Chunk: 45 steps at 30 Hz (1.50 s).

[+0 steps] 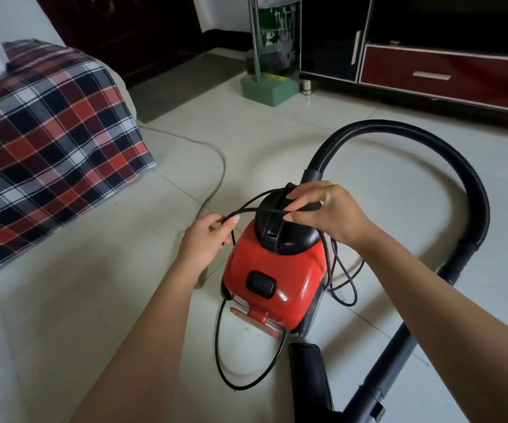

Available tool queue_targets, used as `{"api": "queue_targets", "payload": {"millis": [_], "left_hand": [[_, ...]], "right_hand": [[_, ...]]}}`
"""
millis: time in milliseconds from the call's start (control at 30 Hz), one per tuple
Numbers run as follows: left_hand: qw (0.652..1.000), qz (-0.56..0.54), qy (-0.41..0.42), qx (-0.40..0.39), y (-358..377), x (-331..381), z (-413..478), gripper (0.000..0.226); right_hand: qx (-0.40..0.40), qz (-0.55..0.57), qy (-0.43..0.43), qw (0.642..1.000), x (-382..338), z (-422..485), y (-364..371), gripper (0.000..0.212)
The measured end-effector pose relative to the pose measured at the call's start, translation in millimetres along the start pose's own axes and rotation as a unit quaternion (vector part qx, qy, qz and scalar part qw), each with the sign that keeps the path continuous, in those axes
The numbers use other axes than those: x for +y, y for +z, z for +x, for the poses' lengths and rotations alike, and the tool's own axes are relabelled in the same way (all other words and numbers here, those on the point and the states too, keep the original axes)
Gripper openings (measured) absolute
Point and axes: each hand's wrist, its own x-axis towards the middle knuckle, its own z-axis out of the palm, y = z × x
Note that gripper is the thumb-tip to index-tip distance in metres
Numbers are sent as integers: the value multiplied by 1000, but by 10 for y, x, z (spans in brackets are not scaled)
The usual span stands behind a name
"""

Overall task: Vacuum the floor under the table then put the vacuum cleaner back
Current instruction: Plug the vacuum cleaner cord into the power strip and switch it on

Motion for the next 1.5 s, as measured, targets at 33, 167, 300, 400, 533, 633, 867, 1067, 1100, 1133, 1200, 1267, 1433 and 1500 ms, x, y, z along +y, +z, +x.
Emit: {"api": "queue_targets", "payload": {"millis": [33,167,300,400,533,633,867,1067,1100,1133,1200,1267,1433,1500], "left_hand": [[998,-56,-16,-18,-11,-10,0,22],[982,-176,-70,17,-63,-40,29,20],[942,-303,-97,104,-89,-106,42,22],[910,-381,-100,133,-113,-197,53,12],[897,-399,-127,141,-190,-338,57,26],[892,-408,-154,116,-224,-427,65,46],[939,-284,-158,109,-246,-646,116,28],[977,-160,-116,80,-309,-811,14,26],[981,-140,-112,76,-323,-845,4,29],[983,-125,-111,75,-338,-886,2,33],[985,-99,-122,74,-367,-969,18,37],[987,-62,-129,78,-396,-1048,41,26],[986,-42,-120,109,-449,-1108,23,20],[988,-68,-102,97,-435,-1001,8,22]], "right_hand": [[-8,-9,-2,1000,-8,2,5,12],[-48,-32,-6,998,-20,-12,69,14],[-16,19,23,999,-1,-17,91,19],[29,49,45,997,7,-8,81,21],[64,112,75,989,39,1,75,21],[90,118,92,985,69,18,82,23],[112,134,119,977,180,60,113,26],[158,201,142,956,204,80,-13,28],[167,210,146,952,209,83,-51,30],[174,217,149,949,212,85,-89,32],[182,228,147,945,221,84,-134,33],[177,232,143,946,223,78,-136,29],[163,244,138,946,187,116,-40,25],[178,240,145,943,182,143,-41,23]]}}
